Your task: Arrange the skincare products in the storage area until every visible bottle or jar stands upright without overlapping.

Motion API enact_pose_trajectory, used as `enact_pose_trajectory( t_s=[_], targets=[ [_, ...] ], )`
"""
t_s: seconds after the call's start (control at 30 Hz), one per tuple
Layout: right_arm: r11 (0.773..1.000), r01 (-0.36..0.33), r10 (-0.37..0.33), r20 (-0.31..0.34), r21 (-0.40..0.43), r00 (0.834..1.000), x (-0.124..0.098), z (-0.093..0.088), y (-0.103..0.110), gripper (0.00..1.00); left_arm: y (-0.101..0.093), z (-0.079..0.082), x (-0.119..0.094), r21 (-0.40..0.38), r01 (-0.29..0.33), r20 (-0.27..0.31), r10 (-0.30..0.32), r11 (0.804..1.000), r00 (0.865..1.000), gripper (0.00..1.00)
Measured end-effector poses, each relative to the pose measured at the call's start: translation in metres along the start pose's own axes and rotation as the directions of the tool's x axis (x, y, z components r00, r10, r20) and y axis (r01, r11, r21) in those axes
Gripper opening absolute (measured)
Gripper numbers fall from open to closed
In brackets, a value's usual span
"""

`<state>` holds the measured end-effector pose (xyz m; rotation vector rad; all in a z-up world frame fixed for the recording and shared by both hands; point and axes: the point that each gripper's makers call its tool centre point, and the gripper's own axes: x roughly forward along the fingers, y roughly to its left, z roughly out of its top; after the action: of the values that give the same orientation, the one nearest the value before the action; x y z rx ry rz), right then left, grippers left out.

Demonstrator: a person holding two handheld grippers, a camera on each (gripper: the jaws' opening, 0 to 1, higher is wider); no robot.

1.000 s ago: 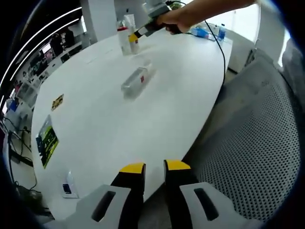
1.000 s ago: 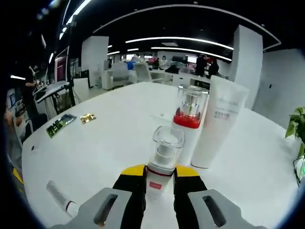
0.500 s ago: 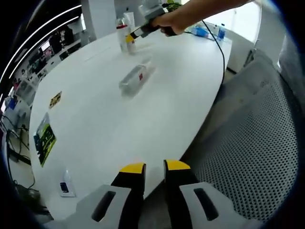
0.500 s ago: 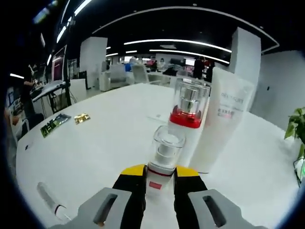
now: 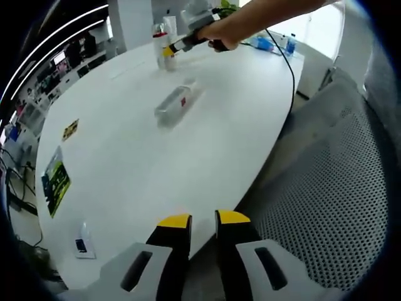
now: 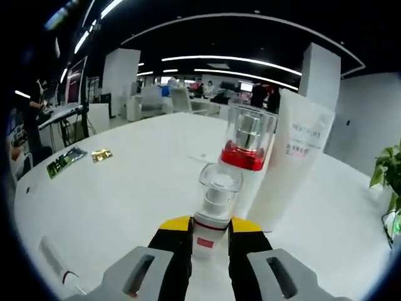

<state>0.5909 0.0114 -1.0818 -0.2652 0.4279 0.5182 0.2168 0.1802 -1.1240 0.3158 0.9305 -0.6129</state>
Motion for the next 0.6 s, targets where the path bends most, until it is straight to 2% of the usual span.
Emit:
enact_pose_trajectory(
  t_s=[0.23, 0.53, 0.6],
  targets=[
    [0.999, 0.037, -0.037, -0.009, 0.015, 0.999, -0.003, 0.002, 0.001, 0.15, 0.000, 0.001, 0.000, -0.003, 0.001, 0.004, -0.001, 1.000, 1.000, 0.12],
    [0.998, 0.042, -0.041, -0.017, 0.045, 0.999, -0.003, 0.003, 0.000, 0.15, 0.000, 0.001, -0.001, -0.005, -0.001, 0.003, 0.001, 1.000, 1.000, 0.11],
    [0.998, 0.035, -0.031, -0.073, 0.061, 0.997, -0.003, -0.008, 0.001, 0.14, 0.000, 0.000, -0.001, -0.003, 0.000, 0.002, 0.000, 1.000, 1.000, 0.11]
  ],
)
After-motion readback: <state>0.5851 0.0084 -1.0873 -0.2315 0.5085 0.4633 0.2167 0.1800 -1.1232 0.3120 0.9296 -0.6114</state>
